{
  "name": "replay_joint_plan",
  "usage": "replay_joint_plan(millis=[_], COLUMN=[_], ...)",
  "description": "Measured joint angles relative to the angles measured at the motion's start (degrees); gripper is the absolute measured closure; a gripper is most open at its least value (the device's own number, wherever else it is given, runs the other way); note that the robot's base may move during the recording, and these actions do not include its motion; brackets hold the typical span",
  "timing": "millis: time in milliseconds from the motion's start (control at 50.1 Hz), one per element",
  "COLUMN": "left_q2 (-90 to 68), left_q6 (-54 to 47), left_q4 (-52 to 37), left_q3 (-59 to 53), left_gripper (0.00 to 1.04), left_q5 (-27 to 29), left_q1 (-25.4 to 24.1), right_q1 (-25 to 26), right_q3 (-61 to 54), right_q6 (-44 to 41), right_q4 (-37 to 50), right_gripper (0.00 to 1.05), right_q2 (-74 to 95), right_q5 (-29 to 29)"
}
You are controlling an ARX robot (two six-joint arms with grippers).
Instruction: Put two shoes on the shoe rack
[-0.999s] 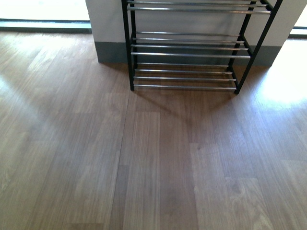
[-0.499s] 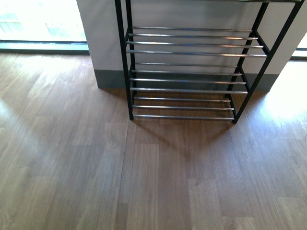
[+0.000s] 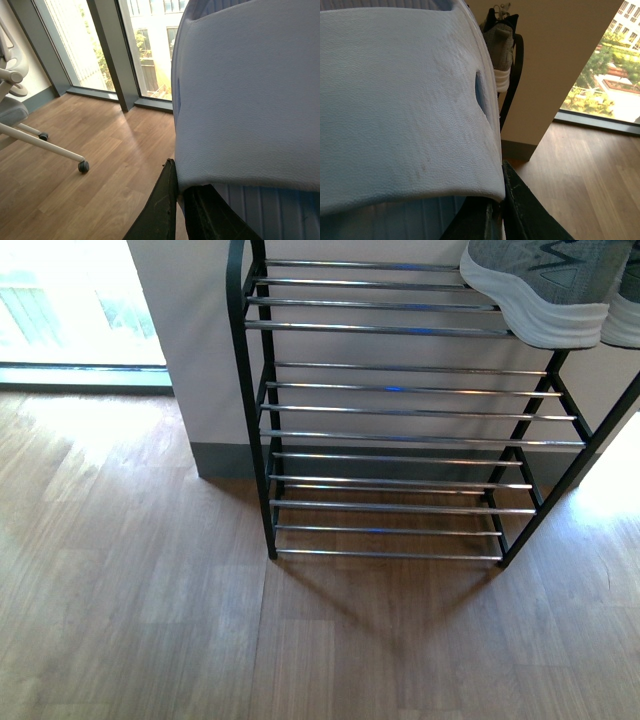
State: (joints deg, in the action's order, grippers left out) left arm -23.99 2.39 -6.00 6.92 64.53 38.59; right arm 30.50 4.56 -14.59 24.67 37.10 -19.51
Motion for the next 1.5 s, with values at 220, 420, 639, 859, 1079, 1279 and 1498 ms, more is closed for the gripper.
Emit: replay_joint_plan(millis=[220, 420, 639, 859, 1079, 1279, 1498], left_q2=[0.0, 0.0, 0.0, 0.0, 0.0, 0.0, 0.0], left_q6=[0.0, 0.0, 0.0, 0.0, 0.0, 0.0, 0.0], left_q4=[0.0, 0.0, 0.0, 0.0, 0.0, 0.0, 0.0], left_q3=[0.0, 0.0, 0.0, 0.0, 0.0, 0.0, -0.1], left_gripper=[1.03, 1.03, 1.03, 1.03, 1.03, 1.03, 1.03], left_q5=[0.0, 0.0, 0.0, 0.0, 0.0, 0.0, 0.0], left_q1=[0.0, 0.0, 0.0, 0.0, 0.0, 0.0, 0.0], right_q1=[0.0, 0.0, 0.0, 0.0, 0.0, 0.0, 0.0], right_q3=[0.0, 0.0, 0.0, 0.0, 0.0, 0.0, 0.0], right_q6=[0.0, 0.0, 0.0, 0.0, 0.0, 0.0, 0.0], right_q4=[0.0, 0.0, 0.0, 0.0, 0.0, 0.0, 0.0], right_gripper=[1.03, 1.03, 1.03, 1.03, 1.03, 1.03, 1.03], right_q2=[0.0, 0.1, 0.1, 0.1, 0.0, 0.1, 0.0], right_q5=[0.0, 0.0, 0.0, 0.0, 0.0, 0.0, 0.0])
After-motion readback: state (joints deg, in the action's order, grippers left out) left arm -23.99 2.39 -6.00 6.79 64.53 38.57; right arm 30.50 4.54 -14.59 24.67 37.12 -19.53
